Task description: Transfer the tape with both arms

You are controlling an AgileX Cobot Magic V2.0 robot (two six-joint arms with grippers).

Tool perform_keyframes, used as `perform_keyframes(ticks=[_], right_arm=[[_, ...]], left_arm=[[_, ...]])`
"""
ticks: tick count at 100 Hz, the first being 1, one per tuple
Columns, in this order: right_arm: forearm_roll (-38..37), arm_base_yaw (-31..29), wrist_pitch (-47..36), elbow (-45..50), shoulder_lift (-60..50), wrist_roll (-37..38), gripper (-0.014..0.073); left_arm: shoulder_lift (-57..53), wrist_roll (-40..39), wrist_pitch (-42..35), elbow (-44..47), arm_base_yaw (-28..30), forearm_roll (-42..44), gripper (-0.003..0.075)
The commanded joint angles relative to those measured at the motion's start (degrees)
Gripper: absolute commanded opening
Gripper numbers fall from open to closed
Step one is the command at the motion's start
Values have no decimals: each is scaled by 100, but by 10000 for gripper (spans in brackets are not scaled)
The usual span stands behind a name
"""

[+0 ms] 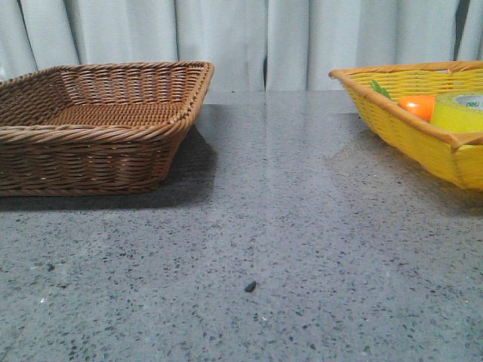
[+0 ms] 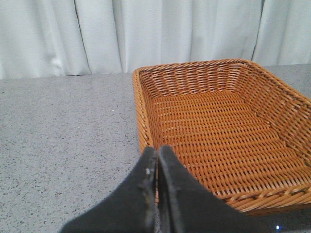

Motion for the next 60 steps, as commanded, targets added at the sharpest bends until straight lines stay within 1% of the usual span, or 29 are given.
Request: perform_keyframes(ticks=[1,11,27,40,60], right_arm=[[11,212,131,-600,444,-51,335],[11,372,354,-994,1066,-51,335],[11,511,412,-1379,1754,-51,335],[20,511,562,-1542,2234,-51,335],[20,511,551,-1581,2790,-51,332]], left_arm=[[73,-10,-460,-217,-2,-45,-21],[73,-10,-460,-217,-2,-45,-21],[73,-10,-451,-217,-2,-45,-21],[73,-10,-451,-217,-2,-45,-21],[73,-10,-451,-217,-2,-45,-21]])
